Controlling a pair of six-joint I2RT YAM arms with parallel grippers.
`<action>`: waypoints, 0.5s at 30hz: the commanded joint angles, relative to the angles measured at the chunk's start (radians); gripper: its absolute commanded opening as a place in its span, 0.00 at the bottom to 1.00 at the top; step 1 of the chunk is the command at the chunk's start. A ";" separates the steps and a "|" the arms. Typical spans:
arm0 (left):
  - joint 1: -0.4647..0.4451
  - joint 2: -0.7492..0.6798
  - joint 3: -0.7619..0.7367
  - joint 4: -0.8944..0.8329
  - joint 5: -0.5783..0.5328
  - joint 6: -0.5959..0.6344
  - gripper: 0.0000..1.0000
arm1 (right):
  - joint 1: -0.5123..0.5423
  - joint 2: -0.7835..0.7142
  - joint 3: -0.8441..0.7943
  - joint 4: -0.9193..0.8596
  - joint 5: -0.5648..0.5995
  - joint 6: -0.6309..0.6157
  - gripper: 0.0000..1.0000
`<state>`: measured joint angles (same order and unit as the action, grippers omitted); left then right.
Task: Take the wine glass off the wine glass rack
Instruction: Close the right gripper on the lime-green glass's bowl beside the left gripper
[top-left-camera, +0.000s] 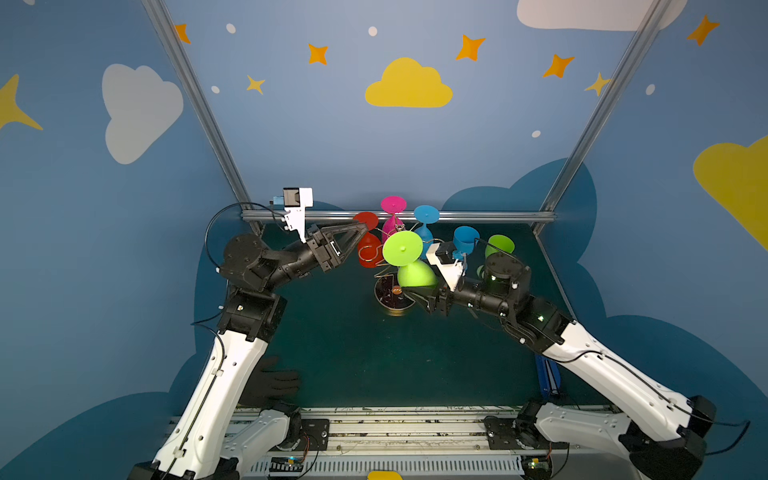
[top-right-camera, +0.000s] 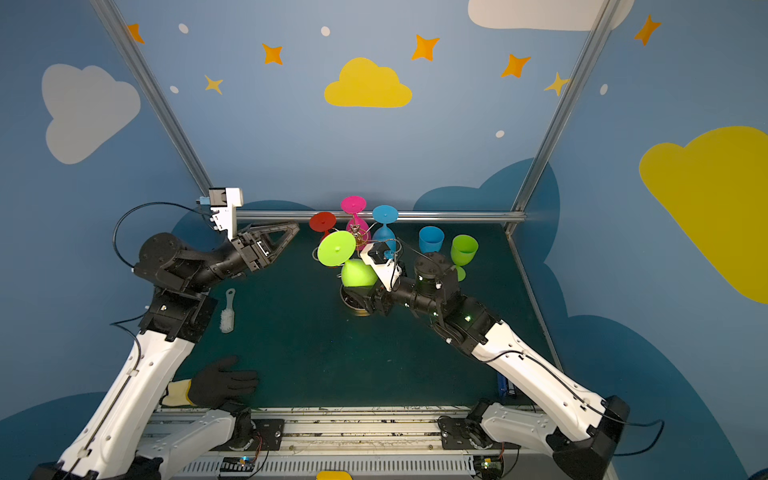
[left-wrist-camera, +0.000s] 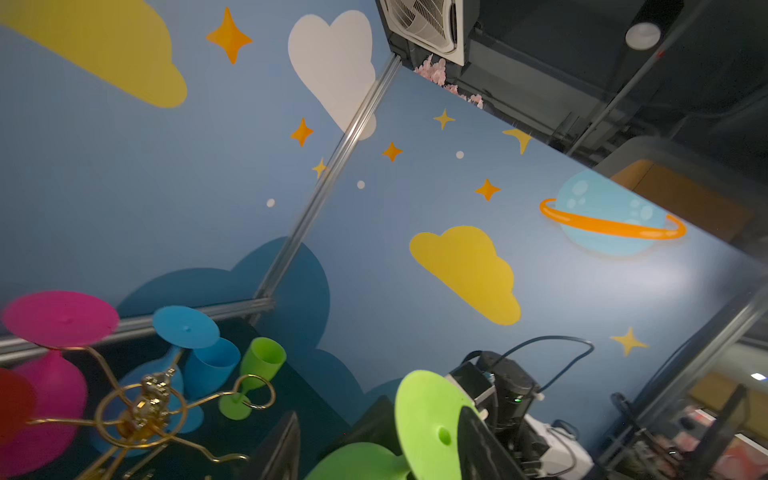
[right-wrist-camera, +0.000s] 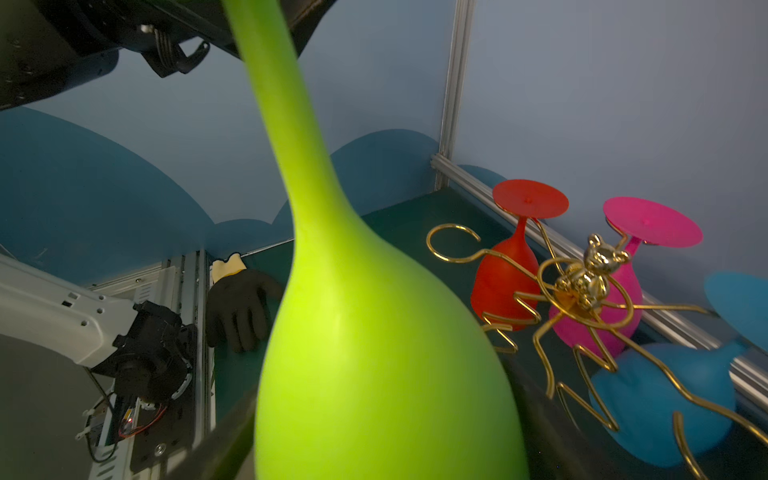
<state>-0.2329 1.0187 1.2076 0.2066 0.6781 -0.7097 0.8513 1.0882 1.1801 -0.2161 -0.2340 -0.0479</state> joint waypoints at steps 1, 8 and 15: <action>-0.017 0.014 -0.055 0.091 -0.086 0.348 0.62 | -0.004 -0.053 0.056 -0.148 0.084 0.047 0.00; -0.148 0.008 -0.136 0.103 -0.134 0.860 0.62 | -0.020 -0.076 0.113 -0.317 0.155 0.060 0.00; -0.221 -0.004 -0.211 0.172 -0.161 1.028 0.55 | -0.024 -0.018 0.174 -0.376 0.147 0.065 0.00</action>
<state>-0.4290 1.0321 1.0035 0.3271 0.5533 0.1650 0.8322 1.0470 1.3109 -0.5488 -0.0902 0.0044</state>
